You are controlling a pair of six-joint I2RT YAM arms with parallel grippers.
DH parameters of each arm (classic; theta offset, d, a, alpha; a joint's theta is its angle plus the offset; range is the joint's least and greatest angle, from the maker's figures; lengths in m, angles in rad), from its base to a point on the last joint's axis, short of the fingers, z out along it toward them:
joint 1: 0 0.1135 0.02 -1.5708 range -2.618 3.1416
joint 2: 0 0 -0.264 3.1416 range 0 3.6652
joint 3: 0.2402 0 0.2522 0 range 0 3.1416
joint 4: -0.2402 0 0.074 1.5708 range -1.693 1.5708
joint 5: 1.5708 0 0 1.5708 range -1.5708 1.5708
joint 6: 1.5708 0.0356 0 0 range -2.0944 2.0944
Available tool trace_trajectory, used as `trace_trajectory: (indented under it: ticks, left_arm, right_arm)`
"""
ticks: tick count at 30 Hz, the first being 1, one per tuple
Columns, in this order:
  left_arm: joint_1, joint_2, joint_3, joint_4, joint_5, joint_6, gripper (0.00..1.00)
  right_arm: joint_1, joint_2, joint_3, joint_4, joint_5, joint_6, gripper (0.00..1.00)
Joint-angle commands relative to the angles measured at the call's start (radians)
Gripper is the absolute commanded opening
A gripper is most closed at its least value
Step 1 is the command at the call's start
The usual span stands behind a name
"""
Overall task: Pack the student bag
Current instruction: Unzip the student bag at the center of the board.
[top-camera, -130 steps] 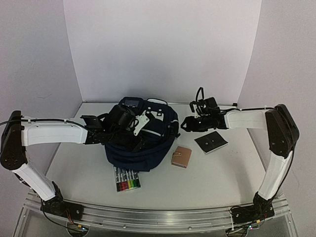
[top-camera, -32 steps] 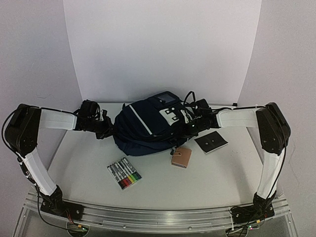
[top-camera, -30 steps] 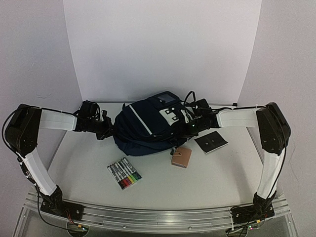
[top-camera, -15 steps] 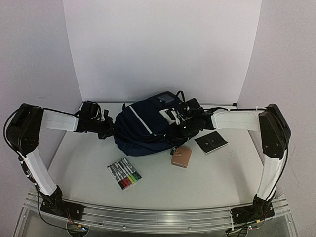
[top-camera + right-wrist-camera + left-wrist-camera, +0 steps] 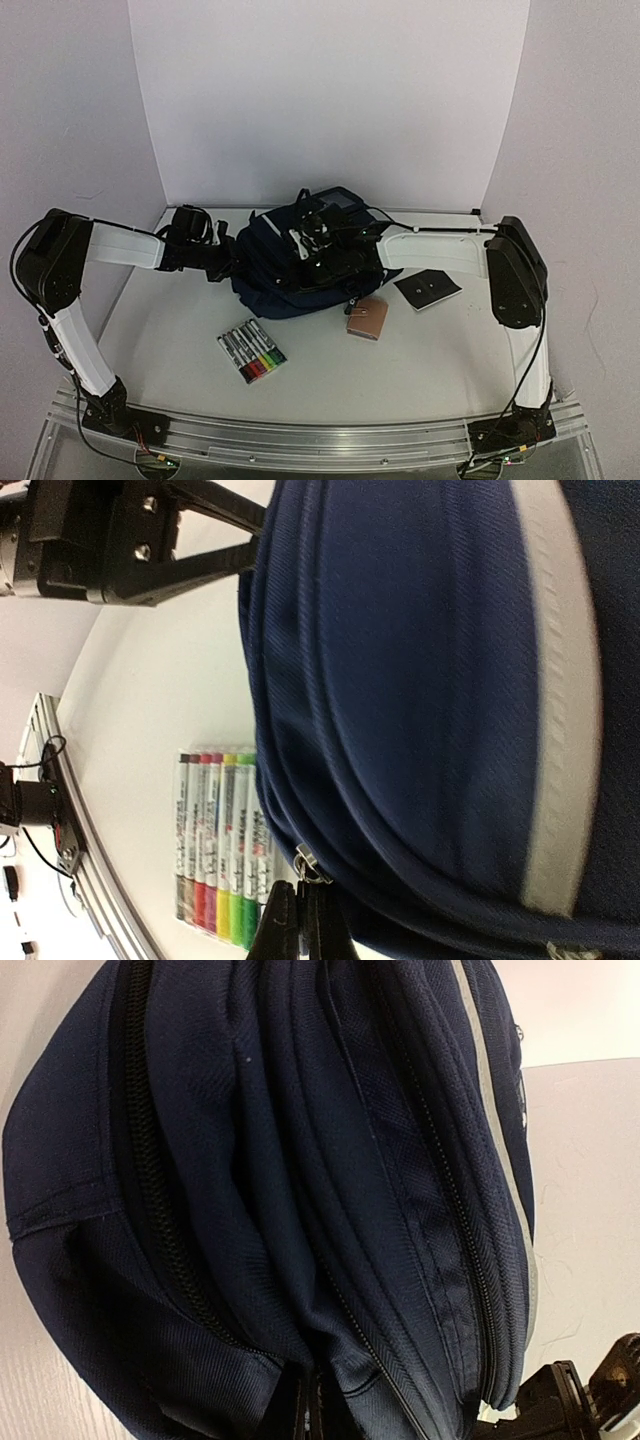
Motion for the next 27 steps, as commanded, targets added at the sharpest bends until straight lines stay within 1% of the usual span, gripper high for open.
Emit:
trace_trajectory:
  ticks: [1, 3, 6, 7, 9, 11, 14, 16, 18, 20, 21, 24, 27]
  left_arm:
    - [-0.055, -0.026, 0.037, 0.08, 0.078, -0.012, 0.0]
    - [-0.065, -0.033, 0.028, 0.08, 0.074, -0.009, 0.0]
    - [-0.07, -0.051, 0.004, 0.071, 0.066, 0.0, 0.0]
    - [-0.07, -0.062, 0.002, 0.057, 0.056, 0.011, 0.0]
    - [-0.069, -0.091, 0.002, -0.002, 0.008, 0.051, 0.05]
    - [-0.069, -0.137, 0.002, -0.066, -0.051, 0.102, 0.2]
    - [-0.067, -0.198, 0.005, -0.162, -0.137, 0.17, 0.4]
    - [-0.067, -0.234, 0.003, -0.215, -0.198, 0.211, 0.48]
    - [-0.067, -0.269, -0.007, -0.241, -0.229, 0.244, 0.53]
    - [-0.067, -0.299, -0.033, -0.233, -0.219, 0.288, 0.56]
    - [-0.067, -0.312, -0.056, -0.211, -0.188, 0.314, 0.58]
    - [-0.083, -0.323, -0.088, -0.175, -0.08, 0.387, 0.59]
    - [-0.113, -0.307, -0.073, -0.193, -0.036, 0.427, 0.59]
  right_arm:
    - [0.045, 0.042, 0.106, 0.193, -0.017, 0.143, 0.0]
    - [0.045, 0.063, 0.12, 0.254, 0.018, 0.212, 0.0]
    - [0.045, 0.1, 0.164, 0.283, 0.053, 0.261, 0.0]
    - [0.045, 0.11, 0.18, 0.283, 0.051, 0.266, 0.02]
    - [0.046, 0.111, 0.196, 0.283, 0.036, 0.257, 0.07]
    - [0.045, 0.082, 0.176, 0.283, 0.024, 0.236, 0.19]
    - [0.045, 0.009, 0.105, 0.283, 0.024, 0.187, 0.34]
    - [0.045, -0.053, 0.042, 0.283, 0.039, 0.157, 0.41]
    - [0.045, -0.115, -0.018, 0.282, 0.071, 0.137, 0.46]
    - [0.045, -0.169, -0.075, 0.277, 0.11, 0.12, 0.5]
    - [0.045, -0.188, -0.098, 0.277, 0.126, 0.112, 0.51]
    - [0.045, -0.229, -0.148, 0.275, 0.168, 0.077, 0.54]
    - [0.044, -0.241, -0.165, 0.265, 0.195, 0.05, 0.56]
